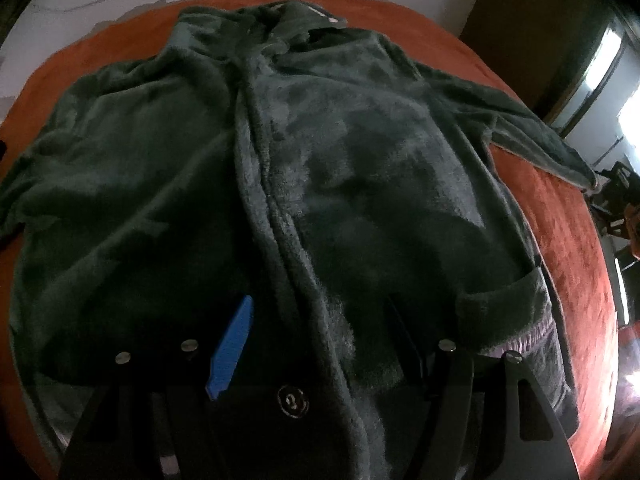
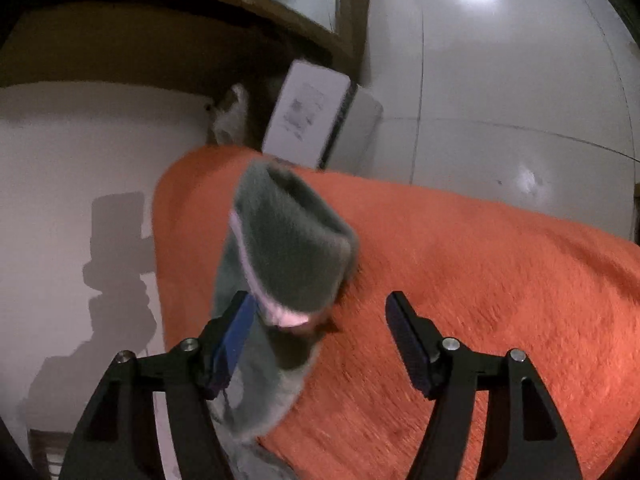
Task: Fold clothes
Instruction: 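Lift the pink-striped sleeve cuff above the bed with the right gripper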
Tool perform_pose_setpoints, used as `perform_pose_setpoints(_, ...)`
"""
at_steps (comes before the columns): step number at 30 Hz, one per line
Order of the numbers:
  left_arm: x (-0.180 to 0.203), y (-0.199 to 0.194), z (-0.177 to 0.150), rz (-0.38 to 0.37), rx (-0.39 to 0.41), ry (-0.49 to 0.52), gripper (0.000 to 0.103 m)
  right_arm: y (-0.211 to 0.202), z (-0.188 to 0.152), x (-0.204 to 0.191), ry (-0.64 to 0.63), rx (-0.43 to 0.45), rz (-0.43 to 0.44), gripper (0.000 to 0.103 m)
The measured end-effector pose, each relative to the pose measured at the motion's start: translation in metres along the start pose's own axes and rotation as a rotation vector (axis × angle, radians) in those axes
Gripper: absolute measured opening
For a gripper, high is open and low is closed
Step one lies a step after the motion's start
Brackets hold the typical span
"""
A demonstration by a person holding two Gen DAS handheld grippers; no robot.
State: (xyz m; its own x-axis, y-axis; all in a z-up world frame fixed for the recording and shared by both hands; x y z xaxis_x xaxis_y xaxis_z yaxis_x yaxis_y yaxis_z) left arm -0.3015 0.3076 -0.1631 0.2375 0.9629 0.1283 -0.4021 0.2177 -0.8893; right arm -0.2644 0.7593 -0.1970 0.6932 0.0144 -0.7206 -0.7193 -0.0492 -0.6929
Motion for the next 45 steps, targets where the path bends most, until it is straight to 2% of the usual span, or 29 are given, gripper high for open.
perform_pose_setpoints(2, 0.001, 0.000, 0.001, -0.013, -0.001, -0.008, 0.068, -0.013, 0.000, 0.001, 0.012, 0.074, 0.021, 0.068)
perform_pose_setpoints(4, 0.003, -0.002, 0.000, -0.011, 0.003, 0.000, 0.068, -0.017, -0.004, 0.005, 0.007, 0.106, 0.000, 0.068)
perform_pose_setpoints(9, 0.005, 0.001, -0.003, -0.003, -0.008, 0.016, 0.068, 0.006, -0.008, 0.022, 0.035, 0.045, -0.037, 0.068)
perform_pose_setpoints(14, 0.008, 0.000, -0.004, -0.019, -0.008, 0.022, 0.068, 0.020, -0.006, -0.003, -0.112, 0.040, -0.015, 0.068)
perform_pose_setpoints(17, 0.008, 0.001, -0.004, -0.014, -0.012, 0.023, 0.068, 0.040, 0.000, -0.009, -0.110, -0.004, -0.022, 0.068)
perform_pose_setpoints(20, 0.008, 0.002, -0.005, -0.007, -0.016, 0.023, 0.068, 0.047, 0.003, -0.009, -0.078, 0.017, -0.035, 0.064)
perform_pose_setpoints(25, 0.007, -0.001, -0.006, -0.006, -0.009, 0.022, 0.068, 0.021, -0.009, 0.015, 0.072, 0.045, 0.076, 0.064)
perform_pose_setpoints(31, 0.011, 0.000, -0.004, -0.026, -0.014, 0.055, 0.068, -0.028, -0.024, 0.035, 0.062, 0.126, 0.099, 0.064)
perform_pose_setpoints(33, 0.014, -0.001, -0.003, -0.034, -0.011, 0.063, 0.068, -0.034, -0.023, 0.031, 0.006, 0.135, 0.075, 0.064)
perform_pose_setpoints(37, 0.017, 0.004, -0.001, -0.035, -0.020, 0.067, 0.068, -0.018, -0.015, 0.030, -0.034, 0.103, -0.042, 0.064)
perform_pose_setpoints(39, 0.020, 0.006, -0.001, -0.034, -0.023, 0.071, 0.068, -0.006, -0.011, 0.027, -0.066, 0.094, -0.050, 0.058)
perform_pose_setpoints(45, 0.021, 0.006, -0.002, -0.023, -0.021, 0.084, 0.068, 0.018, -0.007, 0.011, -0.093, 0.072, -0.031, 0.058)
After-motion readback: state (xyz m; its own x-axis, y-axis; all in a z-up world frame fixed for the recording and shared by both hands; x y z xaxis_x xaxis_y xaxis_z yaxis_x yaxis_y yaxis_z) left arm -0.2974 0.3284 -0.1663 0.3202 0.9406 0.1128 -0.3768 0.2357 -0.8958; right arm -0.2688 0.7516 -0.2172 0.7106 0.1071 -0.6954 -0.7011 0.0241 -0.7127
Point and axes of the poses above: each gripper's, at about its wrist camera, not at the fingertips, and y roughly the way its jaws point, x to its right, z to its top, the point moved 2 cm from there along y, roughly the way its jaws point, and after that the axes turned 3 degrees about y, right-handed, at the moved point
